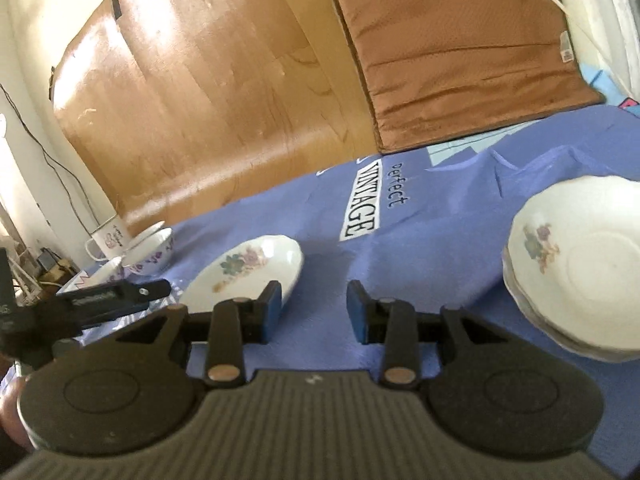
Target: Organize plates and bowls
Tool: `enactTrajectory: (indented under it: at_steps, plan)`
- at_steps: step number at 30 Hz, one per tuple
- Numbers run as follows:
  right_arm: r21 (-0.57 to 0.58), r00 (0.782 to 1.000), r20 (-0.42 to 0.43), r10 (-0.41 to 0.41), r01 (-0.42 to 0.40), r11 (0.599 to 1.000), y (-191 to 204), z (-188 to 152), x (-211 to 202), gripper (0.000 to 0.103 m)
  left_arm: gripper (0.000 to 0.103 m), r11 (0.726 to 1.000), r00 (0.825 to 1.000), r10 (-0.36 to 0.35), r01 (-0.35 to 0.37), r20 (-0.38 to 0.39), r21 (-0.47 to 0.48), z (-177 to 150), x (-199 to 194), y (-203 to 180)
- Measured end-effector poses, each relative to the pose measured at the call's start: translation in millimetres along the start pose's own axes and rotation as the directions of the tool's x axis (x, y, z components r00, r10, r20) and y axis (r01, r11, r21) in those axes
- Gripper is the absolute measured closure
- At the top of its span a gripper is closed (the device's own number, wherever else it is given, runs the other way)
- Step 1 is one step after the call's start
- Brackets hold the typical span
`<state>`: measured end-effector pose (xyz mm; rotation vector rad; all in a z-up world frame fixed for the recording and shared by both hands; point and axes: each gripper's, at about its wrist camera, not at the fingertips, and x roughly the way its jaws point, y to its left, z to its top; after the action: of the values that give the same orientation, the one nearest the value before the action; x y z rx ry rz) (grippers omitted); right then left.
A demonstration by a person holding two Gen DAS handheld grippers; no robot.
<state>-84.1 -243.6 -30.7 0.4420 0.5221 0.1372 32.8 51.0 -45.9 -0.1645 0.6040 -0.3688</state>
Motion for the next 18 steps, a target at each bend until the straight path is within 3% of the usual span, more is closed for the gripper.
enactTrajectory:
  at_steps: [2, 8, 18]
  plan:
    - [-0.003, 0.999, 0.045, 0.028, -0.028, 1.000, -3.9, 2.2, -5.8, 0.060, 0.040, 1.000, 1.000, -0.003, 0.003, 0.024, 0.003, -2.6, -6.2, 0.1]
    - [0.050, 0.998, 0.040, 0.038, -0.040, 0.998, -11.4, 3.6, -5.3, 0.060, 0.039, 1.000, 1.000, 0.001, -0.001, 0.025, 0.020, -2.3, -5.7, -2.5]
    - [0.029, 0.997, 0.048, 0.057, -0.059, 0.998, -9.5, -1.5, -12.3, 0.060, 0.039, 1.000, 1.000, 0.002, -0.002, 0.026, 0.016, -2.8, -5.6, -2.2]
